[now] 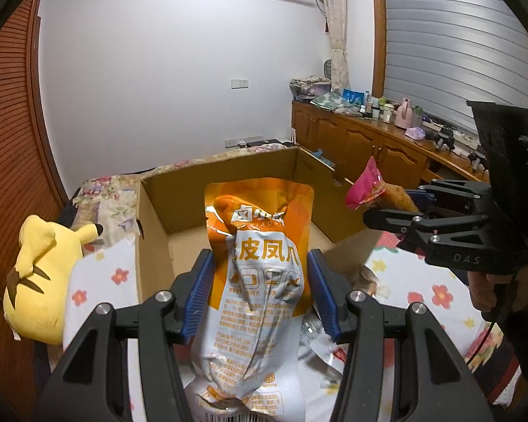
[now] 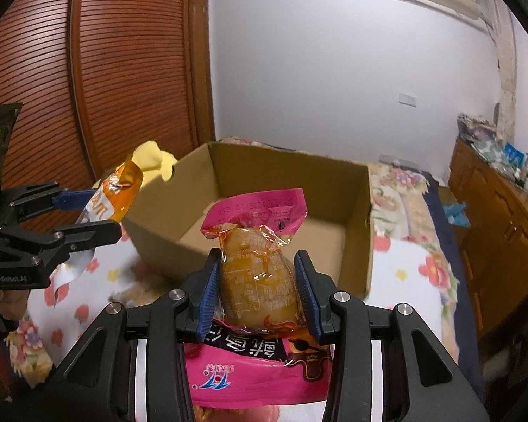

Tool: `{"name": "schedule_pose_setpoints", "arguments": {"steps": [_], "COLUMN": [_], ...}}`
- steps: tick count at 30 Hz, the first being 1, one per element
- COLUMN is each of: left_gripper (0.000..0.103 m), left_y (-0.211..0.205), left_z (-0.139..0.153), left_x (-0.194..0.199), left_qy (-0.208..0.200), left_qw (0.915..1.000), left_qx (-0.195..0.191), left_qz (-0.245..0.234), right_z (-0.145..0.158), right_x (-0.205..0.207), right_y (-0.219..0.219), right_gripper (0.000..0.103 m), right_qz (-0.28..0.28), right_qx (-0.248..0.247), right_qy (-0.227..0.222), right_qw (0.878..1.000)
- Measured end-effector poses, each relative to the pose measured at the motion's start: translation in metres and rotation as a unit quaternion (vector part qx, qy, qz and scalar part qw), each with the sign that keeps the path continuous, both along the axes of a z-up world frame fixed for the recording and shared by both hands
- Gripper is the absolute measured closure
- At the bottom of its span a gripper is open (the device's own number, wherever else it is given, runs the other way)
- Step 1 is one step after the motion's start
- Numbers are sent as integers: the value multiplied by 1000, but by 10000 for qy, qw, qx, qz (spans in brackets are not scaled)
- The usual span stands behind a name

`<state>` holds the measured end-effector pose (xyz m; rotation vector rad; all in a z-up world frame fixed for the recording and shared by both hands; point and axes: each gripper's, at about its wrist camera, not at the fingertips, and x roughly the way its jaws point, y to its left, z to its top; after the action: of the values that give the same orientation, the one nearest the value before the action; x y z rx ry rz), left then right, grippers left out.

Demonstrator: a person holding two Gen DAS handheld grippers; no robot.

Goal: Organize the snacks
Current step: 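Carry the pink snack into the box and open the right tool while the left tool carries the orange pouch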

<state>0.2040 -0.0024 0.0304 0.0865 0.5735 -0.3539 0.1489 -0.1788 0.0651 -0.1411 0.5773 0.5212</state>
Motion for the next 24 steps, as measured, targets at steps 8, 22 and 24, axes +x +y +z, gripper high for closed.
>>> {"name": "schedule_pose_setpoints", "arguments": {"steps": [8, 22, 24], "left_gripper": [50, 50, 50], "left_y": [4, 7, 6], "left_z": [8, 3, 1], "left_x": [37, 85, 91], "left_qy": [-5, 91, 122], "left_qw": [10000, 9999, 9999], "left_qx": [24, -20, -21], "left_qz": [46, 87, 112], "right_z": [-6, 2, -1], "right_x": [54, 91, 93], "right_y": [12, 16, 16], "right_gripper": [63, 67, 67], "right_qz": [-44, -69, -143], "right_qx": [-26, 13, -120], "right_qy": [260, 278, 246], "right_qw": [9997, 9996, 9995]}}
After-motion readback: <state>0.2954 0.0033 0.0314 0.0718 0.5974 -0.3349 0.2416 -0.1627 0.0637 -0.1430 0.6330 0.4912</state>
